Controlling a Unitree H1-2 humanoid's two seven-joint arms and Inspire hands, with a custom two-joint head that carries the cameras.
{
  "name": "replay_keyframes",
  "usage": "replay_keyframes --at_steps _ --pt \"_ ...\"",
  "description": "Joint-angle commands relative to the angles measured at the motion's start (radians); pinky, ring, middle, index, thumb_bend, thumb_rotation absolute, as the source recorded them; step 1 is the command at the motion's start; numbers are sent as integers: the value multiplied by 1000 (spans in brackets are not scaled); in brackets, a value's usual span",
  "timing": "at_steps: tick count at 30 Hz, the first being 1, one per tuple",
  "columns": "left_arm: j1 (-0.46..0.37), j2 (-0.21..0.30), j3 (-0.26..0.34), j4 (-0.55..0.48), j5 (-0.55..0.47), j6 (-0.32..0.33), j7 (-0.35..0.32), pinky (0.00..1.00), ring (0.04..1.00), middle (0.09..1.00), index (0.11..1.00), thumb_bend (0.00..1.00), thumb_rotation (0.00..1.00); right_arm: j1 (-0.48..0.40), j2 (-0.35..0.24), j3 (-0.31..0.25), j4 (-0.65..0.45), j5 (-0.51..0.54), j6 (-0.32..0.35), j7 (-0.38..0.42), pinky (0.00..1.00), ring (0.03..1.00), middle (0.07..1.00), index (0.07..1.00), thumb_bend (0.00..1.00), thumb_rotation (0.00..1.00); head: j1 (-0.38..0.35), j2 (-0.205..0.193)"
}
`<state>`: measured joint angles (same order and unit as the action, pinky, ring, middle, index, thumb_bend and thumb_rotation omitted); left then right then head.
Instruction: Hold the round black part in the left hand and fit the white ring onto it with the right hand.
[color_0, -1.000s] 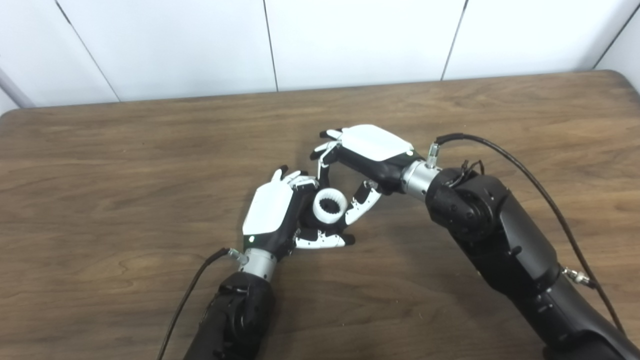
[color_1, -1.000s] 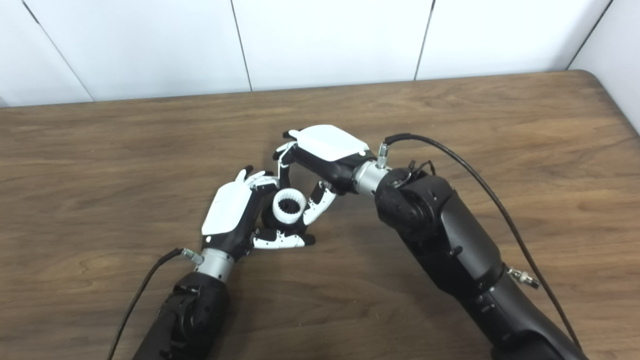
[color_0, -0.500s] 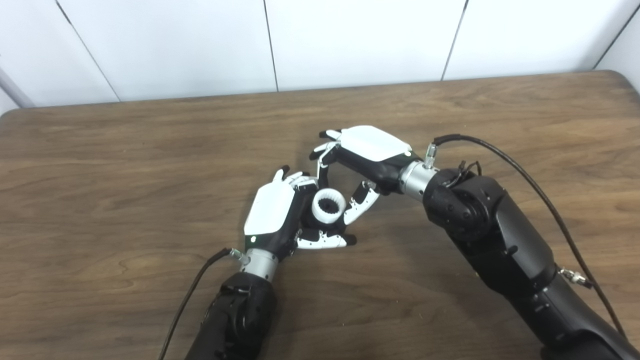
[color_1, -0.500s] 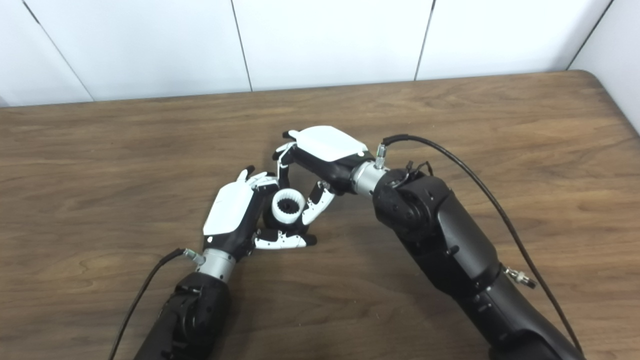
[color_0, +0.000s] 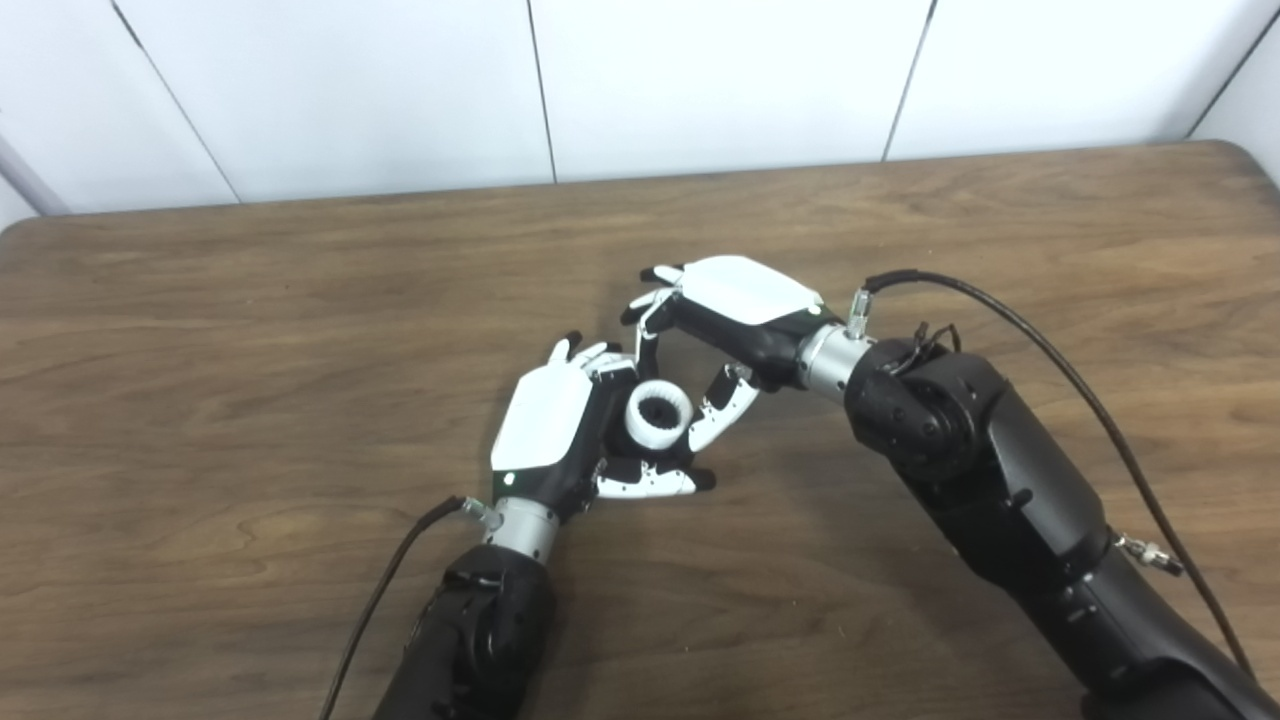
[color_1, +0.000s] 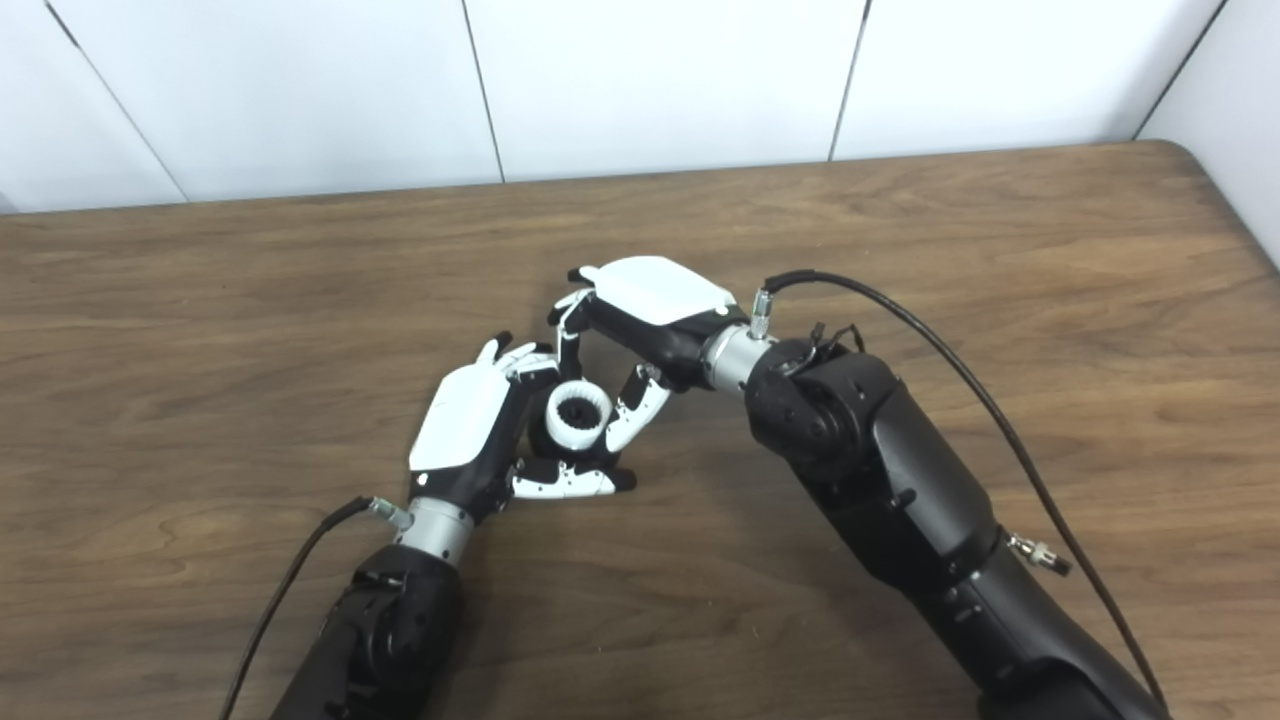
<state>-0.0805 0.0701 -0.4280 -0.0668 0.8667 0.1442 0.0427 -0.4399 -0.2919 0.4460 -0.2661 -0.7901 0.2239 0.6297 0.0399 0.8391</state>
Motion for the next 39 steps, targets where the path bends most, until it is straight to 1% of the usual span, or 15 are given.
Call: replay_keyframes --at_steps 1,10,19,20,21,24,27,31,39 --pt "10 6 -4 14 14 24 -21 1000 881 770 483 523 48 -29 0 -13 -5 7 -22 -24 1000 981 850 484 524 132 1 2" --pt "6 5 -3 23 13 20 -15 1000 878 770 483 523 48 -28 -1 -14 1 9 -35 -41 1000 976 849 485 525 138 -3 -1" --pt "2 0 -5 28 20 25 -12 1000 877 770 483 523 48 -33 -14 -11 -13 -2 -44 -20 1000 974 860 493 524 151 -5 -4" --pt "2 0 -6 27 20 27 -15 1000 877 772 483 523 48 -33 -15 -12 -14 -1 -45 -18 1000 974 861 558 706 204 -5 -4" --pt "2 0 -6 26 21 28 -16 1000 878 773 483 523 48 -33 -16 -13 -15 0 -45 -18 999 975 862 599 826 242 -5 -4" --pt "1 -1 -6 29 21 28 -13 1000 876 772 483 523 48 -31 -17 -16 -16 4 -48 -20 995 974 862 630 924 282 -5 -3" --pt "0 0 -6 30 22 28 -13 1000 879 772 483 523 48 -31 -18 -17 -17 5 -50 -20 999 977 869 645 966 299 -7 -3" --pt "-1 1 -6 29 22 28 -15 1000 880 772 483 523 48 -31 -19 -17 -20 0 -48 -19 1000 981 880 676 998 320 -6 -3" --pt "2 1 -3 30 17 25 -11 1000 881 770 483 523 49 -31 -19 -18 -20 -6 -46 -20 989 977 877 679 1000 290 -6 -3"
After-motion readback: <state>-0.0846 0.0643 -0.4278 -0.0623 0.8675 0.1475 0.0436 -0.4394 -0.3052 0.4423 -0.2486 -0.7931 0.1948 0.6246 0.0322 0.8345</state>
